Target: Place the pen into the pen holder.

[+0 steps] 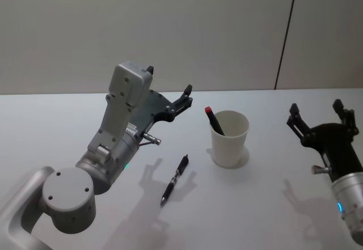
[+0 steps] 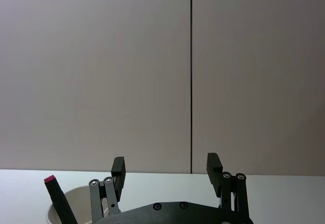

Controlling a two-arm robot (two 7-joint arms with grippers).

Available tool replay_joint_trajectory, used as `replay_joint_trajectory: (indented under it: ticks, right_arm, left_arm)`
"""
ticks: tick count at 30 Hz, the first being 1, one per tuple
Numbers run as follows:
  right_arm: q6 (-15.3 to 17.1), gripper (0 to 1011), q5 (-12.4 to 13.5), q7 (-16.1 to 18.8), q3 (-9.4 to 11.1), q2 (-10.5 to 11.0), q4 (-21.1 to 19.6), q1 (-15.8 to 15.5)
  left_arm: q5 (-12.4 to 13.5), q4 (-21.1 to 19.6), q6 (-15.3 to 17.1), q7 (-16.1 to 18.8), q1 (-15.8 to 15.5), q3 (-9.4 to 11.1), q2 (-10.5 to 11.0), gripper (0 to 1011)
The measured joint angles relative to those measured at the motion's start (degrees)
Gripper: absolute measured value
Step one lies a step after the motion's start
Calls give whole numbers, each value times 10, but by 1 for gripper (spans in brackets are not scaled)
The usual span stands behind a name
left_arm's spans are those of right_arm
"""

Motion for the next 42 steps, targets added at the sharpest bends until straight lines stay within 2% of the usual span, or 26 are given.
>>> replay_joint_trajectory:
  ticks: [22,31,37,42]
  right_arm:
    - [12,1001,8,-10,7,11,-26,-25]
    - [13,1002,9,-11,8,12,-29,-28]
    - [13,1002,9,-12,9,13,-29,-29]
    - [14,1002,10,-12,9,13,-30,-29]
  left_arm:
    - [0,0,0,0,0,0,0,1008]
    - [-4,-12,18,10,8,-2,4,1008]
    - [-23,-26,44,22,17,-5,7,1008]
    - [-49,-35,70,31,24,-8,9,1008]
